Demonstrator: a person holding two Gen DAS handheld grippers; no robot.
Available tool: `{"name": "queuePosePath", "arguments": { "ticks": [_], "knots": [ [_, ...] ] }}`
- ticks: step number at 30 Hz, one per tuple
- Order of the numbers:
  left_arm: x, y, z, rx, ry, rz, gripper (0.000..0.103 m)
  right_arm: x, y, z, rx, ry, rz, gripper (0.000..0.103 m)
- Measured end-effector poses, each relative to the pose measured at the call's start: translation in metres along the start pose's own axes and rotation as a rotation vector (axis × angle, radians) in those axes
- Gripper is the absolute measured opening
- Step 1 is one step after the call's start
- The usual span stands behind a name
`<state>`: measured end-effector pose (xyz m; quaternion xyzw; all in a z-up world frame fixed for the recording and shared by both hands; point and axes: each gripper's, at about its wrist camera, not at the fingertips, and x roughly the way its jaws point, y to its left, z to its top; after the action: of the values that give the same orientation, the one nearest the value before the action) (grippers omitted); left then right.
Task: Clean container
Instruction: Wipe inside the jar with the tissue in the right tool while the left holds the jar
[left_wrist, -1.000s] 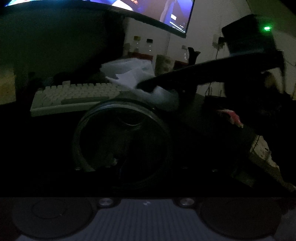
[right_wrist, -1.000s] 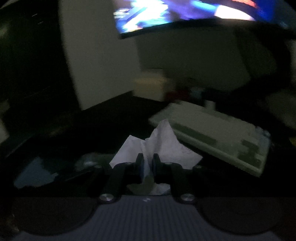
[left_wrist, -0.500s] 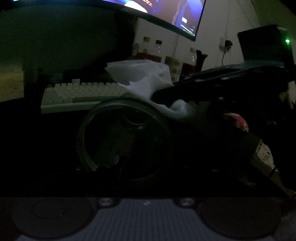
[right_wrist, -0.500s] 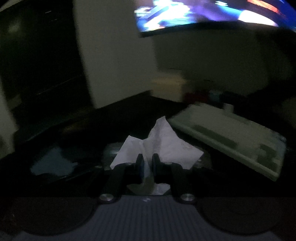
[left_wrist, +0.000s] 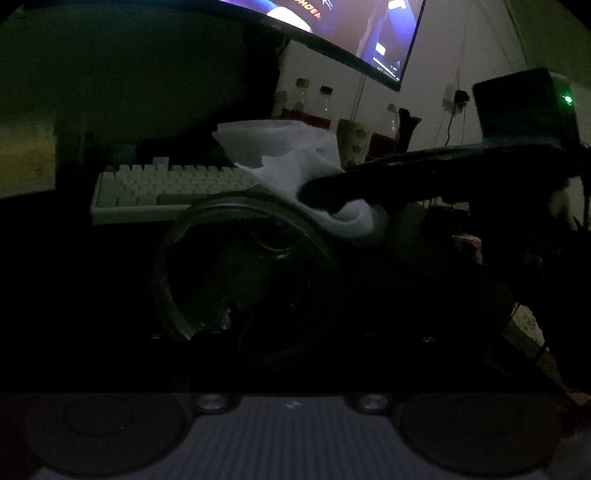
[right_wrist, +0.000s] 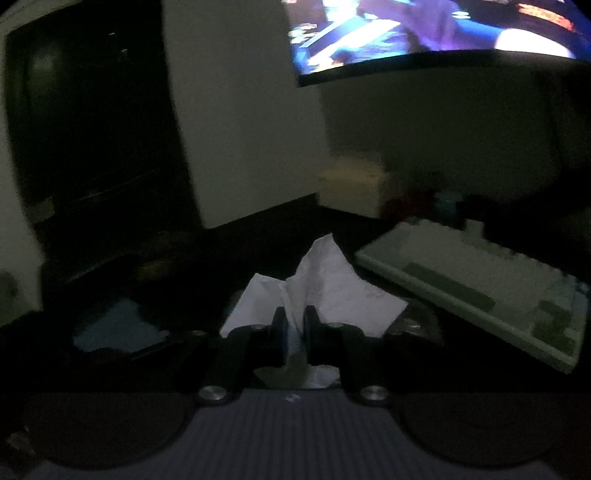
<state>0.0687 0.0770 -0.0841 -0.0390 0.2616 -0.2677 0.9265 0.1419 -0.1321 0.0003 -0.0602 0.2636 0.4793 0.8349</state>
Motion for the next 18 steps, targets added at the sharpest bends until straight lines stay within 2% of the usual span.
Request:
{"name": "queuePosePath", "arguments": {
  "ticks": [5, 9, 11, 12, 13, 14, 15, 17, 18],
  "knots": [
    [0.002, -0.012, -0.004, 0.058, -0.046, 0.024, 0.039, -0.001, -0.039, -0.005, 0.078, 0.011, -0.226, 0.011],
    [0.004, -0.013, -0.001, 0.041, -0.055, 0.002, 0.039, -0.015, -0.056, -0.014, 0.171, -0.006, -0.189, 0.011],
    [0.007, -0.014, 0.0, 0.041, -0.056, -0.004, 0.039, -0.023, -0.056, -0.016, 0.177, -0.019, -0.173, 0.011],
    [0.009, -0.014, 0.0, 0.04, -0.053, -0.008, 0.035, -0.027, -0.054, -0.017, 0.167, -0.026, -0.172, 0.011],
    [0.01, -0.013, 0.001, 0.034, -0.055, -0.013, 0.025, -0.028, -0.053, -0.018, 0.159, -0.029, -0.17, 0.011],
    [0.012, -0.013, 0.001, 0.027, -0.058, -0.018, 0.019, -0.029, -0.051, -0.018, 0.157, -0.033, -0.165, 0.011],
    [0.012, -0.012, 0.002, 0.016, -0.07, -0.032, 0.017, -0.031, -0.049, -0.018, 0.156, -0.037, -0.159, 0.011],
    [0.004, -0.015, 0.002, -0.004, -0.155, -0.016, 0.005, -0.034, -0.044, -0.017, 0.161, -0.058, -0.161, 0.011],
    [-0.001, -0.016, 0.002, -0.025, -0.196, -0.037, 0.005, -0.036, -0.042, -0.016, 0.165, -0.071, -0.164, 0.011]
  ]
}}
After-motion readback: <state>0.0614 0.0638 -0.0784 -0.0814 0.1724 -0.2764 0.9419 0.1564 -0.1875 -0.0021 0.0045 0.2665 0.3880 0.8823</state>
